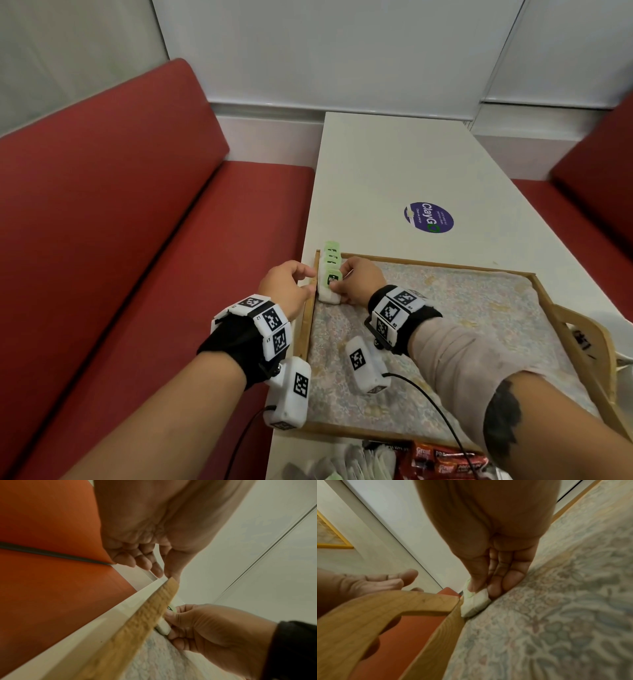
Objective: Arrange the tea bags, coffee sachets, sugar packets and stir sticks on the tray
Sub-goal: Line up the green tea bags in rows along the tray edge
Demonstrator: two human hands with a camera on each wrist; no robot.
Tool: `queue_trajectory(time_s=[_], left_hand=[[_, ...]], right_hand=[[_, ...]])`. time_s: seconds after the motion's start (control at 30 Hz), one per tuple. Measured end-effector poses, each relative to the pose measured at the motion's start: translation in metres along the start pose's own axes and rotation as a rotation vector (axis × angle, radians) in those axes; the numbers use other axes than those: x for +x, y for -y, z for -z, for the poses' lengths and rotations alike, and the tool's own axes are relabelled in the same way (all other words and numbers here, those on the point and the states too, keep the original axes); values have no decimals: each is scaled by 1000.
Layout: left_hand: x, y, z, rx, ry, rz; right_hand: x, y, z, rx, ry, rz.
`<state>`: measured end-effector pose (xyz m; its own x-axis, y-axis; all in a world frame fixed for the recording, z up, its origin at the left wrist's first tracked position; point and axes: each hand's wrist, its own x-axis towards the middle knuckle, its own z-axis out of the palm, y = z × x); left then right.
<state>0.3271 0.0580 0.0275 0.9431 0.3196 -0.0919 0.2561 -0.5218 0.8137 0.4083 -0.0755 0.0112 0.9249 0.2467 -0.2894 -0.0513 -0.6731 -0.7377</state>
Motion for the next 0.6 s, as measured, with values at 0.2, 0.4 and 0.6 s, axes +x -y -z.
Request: queue_trajectory(time_s=[0.2, 0.4, 0.6], left_hand=[[-1, 0, 0, 13, -4, 4], [-1, 0, 1, 4, 1, 4], [-1, -1, -1, -5, 0, 5]], right_hand=[[2, 3, -1, -41, -21, -8], [-2, 3, 1, -48, -39, 31], [-4, 4, 0, -208, 82, 114]])
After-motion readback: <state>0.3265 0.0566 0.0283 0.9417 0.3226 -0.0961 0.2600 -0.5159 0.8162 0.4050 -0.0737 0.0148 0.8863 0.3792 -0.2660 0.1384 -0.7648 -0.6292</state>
